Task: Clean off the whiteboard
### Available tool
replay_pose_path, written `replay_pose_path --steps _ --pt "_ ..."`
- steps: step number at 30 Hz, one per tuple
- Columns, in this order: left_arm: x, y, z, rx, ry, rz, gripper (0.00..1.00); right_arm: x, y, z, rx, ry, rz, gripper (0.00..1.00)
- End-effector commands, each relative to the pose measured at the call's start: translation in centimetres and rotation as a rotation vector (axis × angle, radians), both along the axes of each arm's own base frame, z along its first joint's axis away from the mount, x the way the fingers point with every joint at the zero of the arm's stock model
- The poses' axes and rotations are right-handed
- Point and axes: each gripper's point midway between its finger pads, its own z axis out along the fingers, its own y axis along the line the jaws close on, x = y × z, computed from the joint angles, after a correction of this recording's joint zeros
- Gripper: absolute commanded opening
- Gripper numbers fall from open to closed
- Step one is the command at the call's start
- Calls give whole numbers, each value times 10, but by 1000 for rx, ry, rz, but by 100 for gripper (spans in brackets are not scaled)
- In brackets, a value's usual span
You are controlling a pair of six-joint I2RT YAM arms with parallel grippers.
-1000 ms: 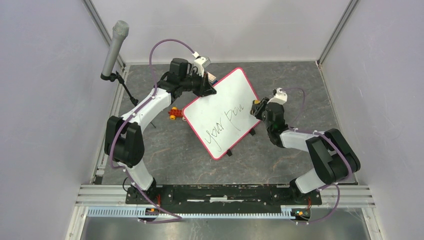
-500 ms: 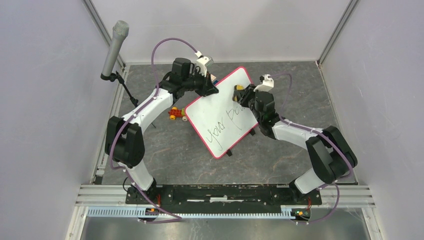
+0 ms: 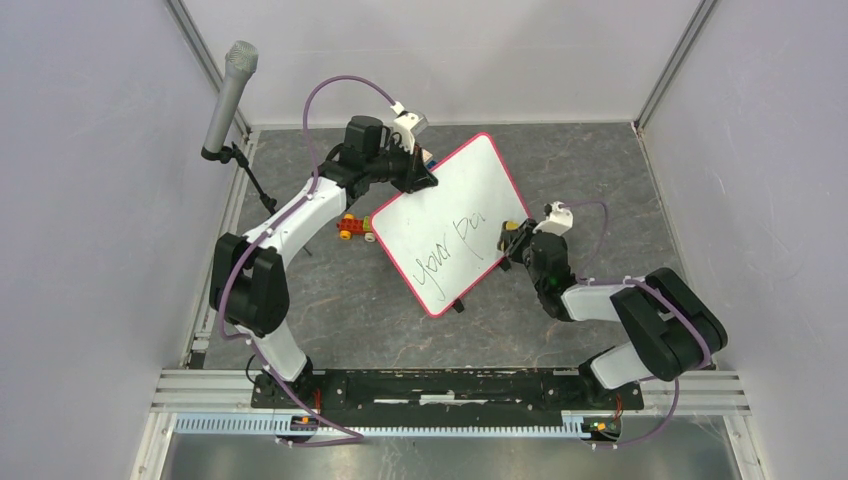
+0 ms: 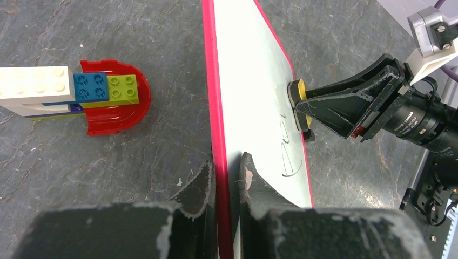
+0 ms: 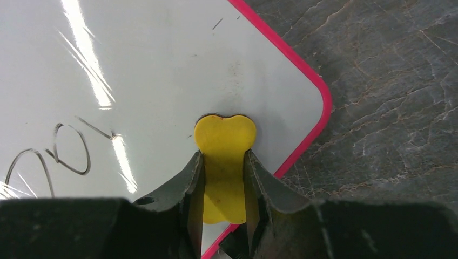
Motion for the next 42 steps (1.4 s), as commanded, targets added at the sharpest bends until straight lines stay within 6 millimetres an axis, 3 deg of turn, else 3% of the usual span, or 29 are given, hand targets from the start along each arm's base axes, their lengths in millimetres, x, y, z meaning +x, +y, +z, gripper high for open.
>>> replay_pose_path --steps 1,7,11,13,15,18,22,24,27,31,37,39,42 --pt "-33 -3 -63 226 -17 -168 2 -8 39 13 -35 9 114 27" --pt "-36 -11 -66 203 6 -183 2 -2 114 90 68 -143 246 27" --pt "-39 -10 -66 220 -5 -181 2 6 122 106 110 -176 237 27" --pt "-38 -10 -65 217 -9 -182 2 6 117 96 87 -169 222 27" --pt "-38 -11 -67 213 -1 -180 2 5 103 72 26 -130 191 27" --pt "-39 -15 -65 199 7 -195 2 0 64 24 -55 -23 121 27" --pt "-36 -14 -75 212 19 -187 2 -19 19 -11 -112 36 50 28" --pt "-34 -15 -78 212 29 -181 2 -27 10 -22 -136 58 47 28" --pt "-36 -15 -80 209 29 -186 2 -34 20 -22 -122 52 94 28" --pt "-35 -13 -82 223 32 -180 2 -35 57 3 -112 -10 174 28" --pt "-35 -14 -68 205 -2 -176 2 -23 121 77 -42 -186 280 28" --pt "-35 -14 -69 205 1 -177 2 -21 133 95 -3 -227 300 28" --pt "-35 -14 -70 204 4 -176 2 -18 141 100 22 -247 308 28"
